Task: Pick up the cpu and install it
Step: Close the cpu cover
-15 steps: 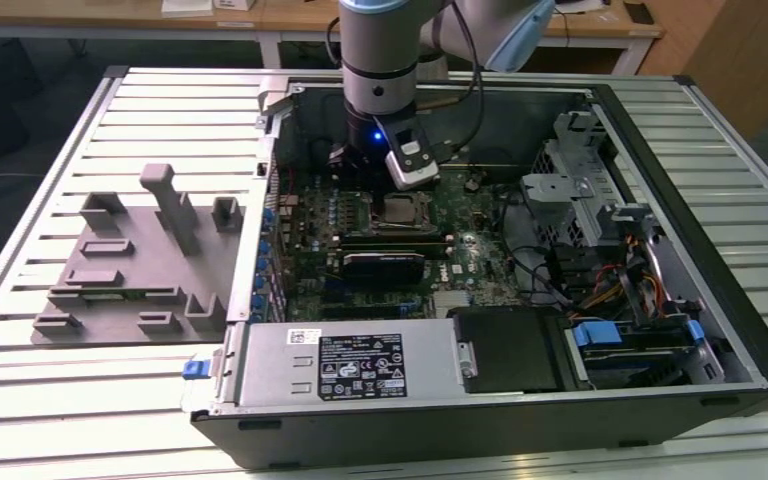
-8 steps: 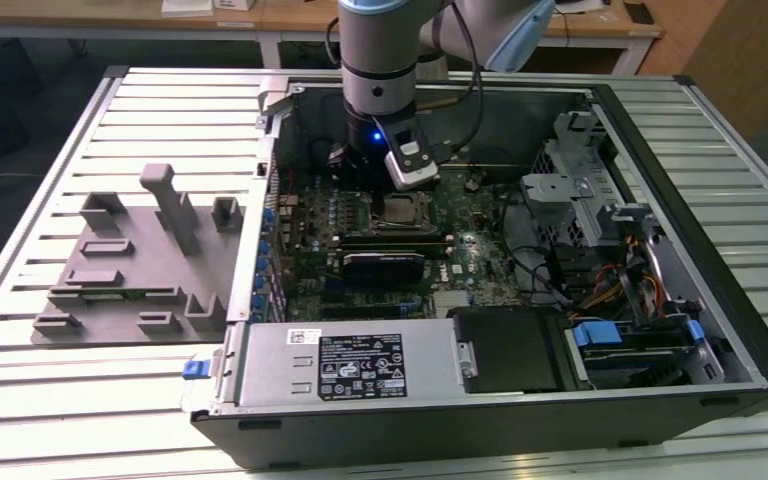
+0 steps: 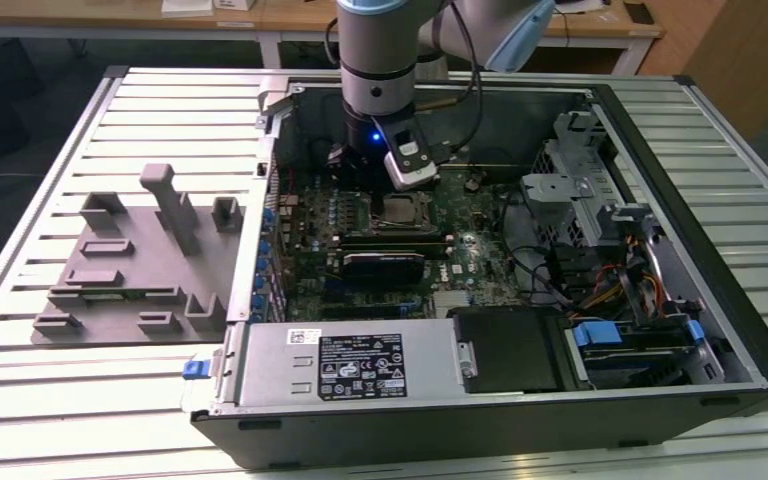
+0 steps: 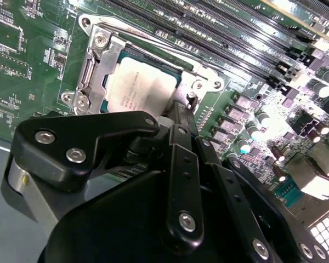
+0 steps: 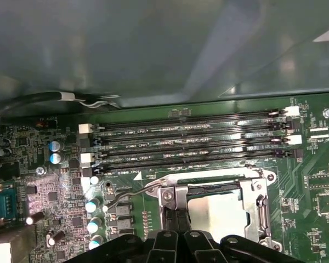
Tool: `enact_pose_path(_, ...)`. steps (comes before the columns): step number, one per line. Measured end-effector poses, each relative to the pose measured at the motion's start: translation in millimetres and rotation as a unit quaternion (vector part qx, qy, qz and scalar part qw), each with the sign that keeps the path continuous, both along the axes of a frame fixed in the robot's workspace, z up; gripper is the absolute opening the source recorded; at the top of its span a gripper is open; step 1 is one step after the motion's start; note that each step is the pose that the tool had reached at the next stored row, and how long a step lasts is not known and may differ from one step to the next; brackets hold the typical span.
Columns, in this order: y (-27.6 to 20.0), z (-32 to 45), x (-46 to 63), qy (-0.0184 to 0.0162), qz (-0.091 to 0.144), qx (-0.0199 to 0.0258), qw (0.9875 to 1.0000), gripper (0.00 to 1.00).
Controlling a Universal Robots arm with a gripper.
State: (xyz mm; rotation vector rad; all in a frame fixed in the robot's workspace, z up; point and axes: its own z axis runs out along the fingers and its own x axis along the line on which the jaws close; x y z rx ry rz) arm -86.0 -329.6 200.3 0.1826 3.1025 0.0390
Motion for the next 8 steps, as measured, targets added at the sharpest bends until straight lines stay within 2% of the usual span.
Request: enact_pose_path(8,0.0,-0.6,-0.1,0.0,0.0,0.0,1.0,0.11)
